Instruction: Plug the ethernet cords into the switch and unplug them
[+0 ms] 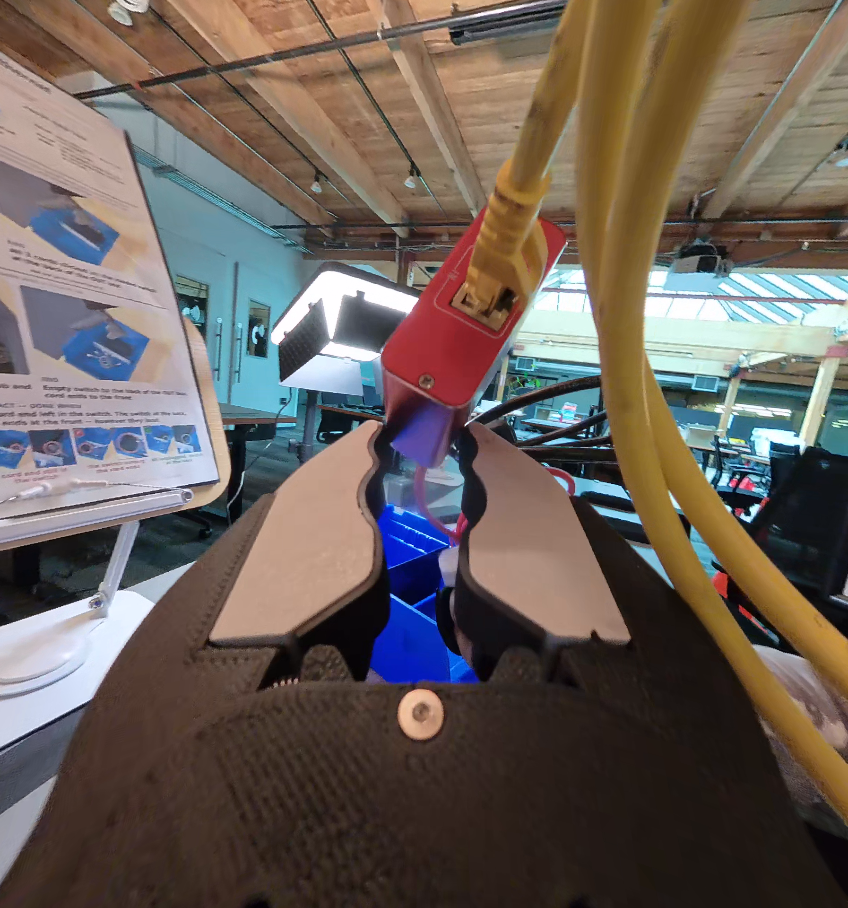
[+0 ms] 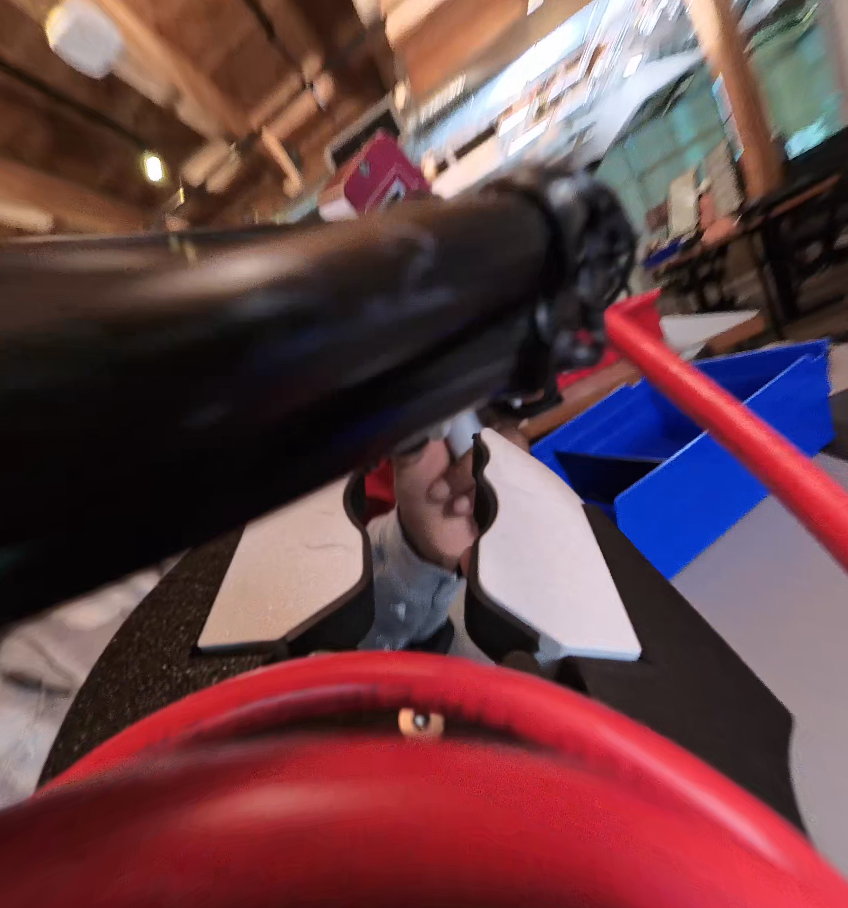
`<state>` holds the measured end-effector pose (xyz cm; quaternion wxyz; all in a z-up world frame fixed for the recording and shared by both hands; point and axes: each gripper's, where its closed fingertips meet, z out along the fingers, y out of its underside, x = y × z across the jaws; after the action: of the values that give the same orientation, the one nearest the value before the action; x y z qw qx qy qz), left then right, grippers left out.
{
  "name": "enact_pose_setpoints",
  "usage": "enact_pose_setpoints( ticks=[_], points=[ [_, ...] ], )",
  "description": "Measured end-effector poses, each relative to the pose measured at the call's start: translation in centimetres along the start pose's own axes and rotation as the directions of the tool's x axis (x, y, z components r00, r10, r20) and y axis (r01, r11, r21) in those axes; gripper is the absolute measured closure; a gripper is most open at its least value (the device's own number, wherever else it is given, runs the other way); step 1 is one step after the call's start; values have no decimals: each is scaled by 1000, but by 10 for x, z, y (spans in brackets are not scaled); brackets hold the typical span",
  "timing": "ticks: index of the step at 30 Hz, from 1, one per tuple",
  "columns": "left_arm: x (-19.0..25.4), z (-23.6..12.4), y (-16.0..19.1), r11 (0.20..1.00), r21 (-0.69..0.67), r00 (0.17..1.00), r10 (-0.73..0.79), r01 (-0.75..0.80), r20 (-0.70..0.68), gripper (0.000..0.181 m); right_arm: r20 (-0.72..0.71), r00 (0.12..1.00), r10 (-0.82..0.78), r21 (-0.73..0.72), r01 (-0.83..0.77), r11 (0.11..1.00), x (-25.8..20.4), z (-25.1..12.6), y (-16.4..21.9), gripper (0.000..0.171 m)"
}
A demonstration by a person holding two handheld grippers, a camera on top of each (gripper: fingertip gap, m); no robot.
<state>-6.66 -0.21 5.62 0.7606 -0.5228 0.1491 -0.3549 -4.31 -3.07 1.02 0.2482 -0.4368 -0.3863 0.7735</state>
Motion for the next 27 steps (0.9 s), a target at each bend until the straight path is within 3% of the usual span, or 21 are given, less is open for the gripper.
enact_pose_setpoints(
  ticks=[1,4,8,11,14,18,21,25,27],
  points=[
    [-3,-1,1,1000,7,1000,-3,3,13,153,-11,1000,20,62,-19,998,4,0,-6,131],
    [-2,0,4,999,17,999,-37,37,5,153,-53,998,40,194,-29,981,15,-5,-17,117],
    [12,8,11,996,17,996,-82,82,-44,154,-102,994,-39,344,72,936,15,-19,-36,100],
    [25,13,18,996,-3,991,-87,87,-99,154,-118,985,-127,397,164,903,2,-31,-53,104],
    [39,18,25,997,-46,982,-73,66,-171,154,-90,982,-165,421,188,887,-11,-40,-64,118],
    [58,17,20,998,-47,965,25,-39,-263,152,51,989,-142,386,111,916,-33,-39,-66,137],
    [65,14,14,991,-65,950,95,-120,-298,133,79,995,-65,309,37,950,-36,-32,-64,144],
    [73,11,11,950,-73,916,271,-304,-296,125,87,993,80,114,-90,989,-36,-22,-49,144],
    [75,10,9,937,-72,905,307,-341,-293,124,73,996,56,85,-62,994,-37,-21,-46,144]
  ],
)
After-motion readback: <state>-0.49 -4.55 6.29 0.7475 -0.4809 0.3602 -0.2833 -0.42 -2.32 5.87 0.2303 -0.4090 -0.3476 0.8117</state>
